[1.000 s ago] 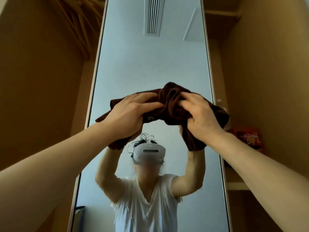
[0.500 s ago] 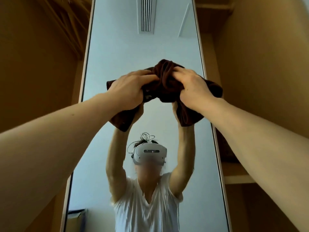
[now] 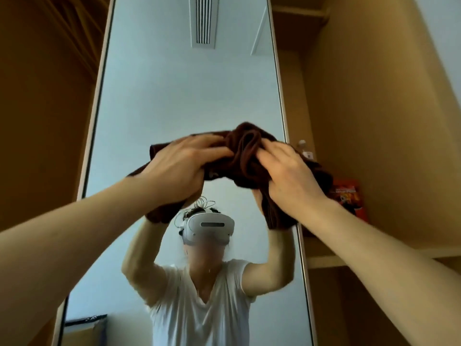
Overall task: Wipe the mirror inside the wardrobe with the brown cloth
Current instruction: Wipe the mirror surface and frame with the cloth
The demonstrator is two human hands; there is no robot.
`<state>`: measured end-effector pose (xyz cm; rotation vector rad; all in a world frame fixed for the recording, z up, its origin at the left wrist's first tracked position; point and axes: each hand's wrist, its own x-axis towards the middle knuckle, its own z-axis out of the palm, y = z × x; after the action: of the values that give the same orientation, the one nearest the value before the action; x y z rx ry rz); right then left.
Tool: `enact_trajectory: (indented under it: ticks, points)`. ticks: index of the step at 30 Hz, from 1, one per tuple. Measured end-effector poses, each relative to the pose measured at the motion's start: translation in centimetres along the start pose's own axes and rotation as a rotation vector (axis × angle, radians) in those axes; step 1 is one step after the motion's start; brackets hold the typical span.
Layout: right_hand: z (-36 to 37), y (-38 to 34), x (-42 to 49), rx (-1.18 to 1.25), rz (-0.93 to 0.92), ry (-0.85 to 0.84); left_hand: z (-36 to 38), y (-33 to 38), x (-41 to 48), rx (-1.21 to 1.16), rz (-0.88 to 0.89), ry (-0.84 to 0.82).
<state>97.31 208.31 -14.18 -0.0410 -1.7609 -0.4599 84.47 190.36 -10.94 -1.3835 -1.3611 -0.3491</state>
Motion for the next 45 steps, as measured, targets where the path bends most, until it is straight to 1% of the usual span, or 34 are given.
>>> enact_trajectory:
  ticks: [3,6,9,12,16,18,23,25,27,30,32,35,37,39,41,43,45]
  points:
    - [-2.1,0.4,4.2,-0.112,0.123,-0.064,-0.9,0.9,4.6,-0.068,-0.092,0.017]
    - [-3.6,0.6,6.2,-0.103,0.219,-0.111,-0.6,1.5,7.2,-0.044,-0.126,0.024]
    - [-3.4,-0.1,4.8,-0.132,0.211,-0.145,-0.1,1.8,5.8,-0.051,-0.104,0.044]
    - [-2.6,-1.5,0.9,-0.206,0.218,-0.185,1.5,2.4,2.7,-0.034,-0.028,0.041]
    - [-2.3,-2.8,-3.2,-0.249,0.13,-0.246,2.5,2.1,0.4,-0.04,0.019,-0.019]
    - [-2.8,-2.2,-2.6,-0.258,0.132,-0.246,2.0,1.8,1.5,-0.074,0.003,-0.035]
    - [-3.5,-0.2,3.6,-0.247,0.197,-0.212,0.1,1.9,6.1,-0.129,-0.094,0.026]
    - [-3.9,-0.2,5.3,-0.214,0.226,-0.198,-0.5,2.2,6.9,-0.135,-0.135,0.027]
    - [-4.0,-0.3,5.6,-0.197,0.235,-0.186,-0.5,2.4,6.7,-0.131,-0.133,0.033]
    - [-3.7,-0.9,3.4,-0.206,0.233,-0.199,0.6,2.8,4.4,-0.117,-0.033,0.058]
    - [-3.0,-1.9,0.6,-0.235,0.234,-0.216,1.8,2.9,2.2,-0.119,-0.005,0.054]
    - [-1.6,-3.5,-4.0,-0.286,0.184,-0.212,3.0,3.0,-0.6,-0.081,0.014,0.001]
    - [-1.2,-3.9,-5.3,-0.286,0.177,-0.238,2.9,2.7,-1.3,-0.062,0.035,-0.039]
    - [-1.4,-3.4,-4.4,-0.261,0.172,-0.27,2.5,2.0,-0.6,-0.058,0.037,-0.057]
    - [-1.8,-2.6,-1.9,-0.249,0.179,-0.276,1.7,1.4,1.0,-0.076,0.022,-0.038]
    - [-2.3,-1.8,1.5,-0.238,0.216,-0.269,0.7,1.1,3.0,-0.11,-0.001,0.001]
    - [-3.0,-1.8,4.2,-0.153,0.275,-0.266,-0.2,0.9,4.6,-0.122,-0.043,0.014]
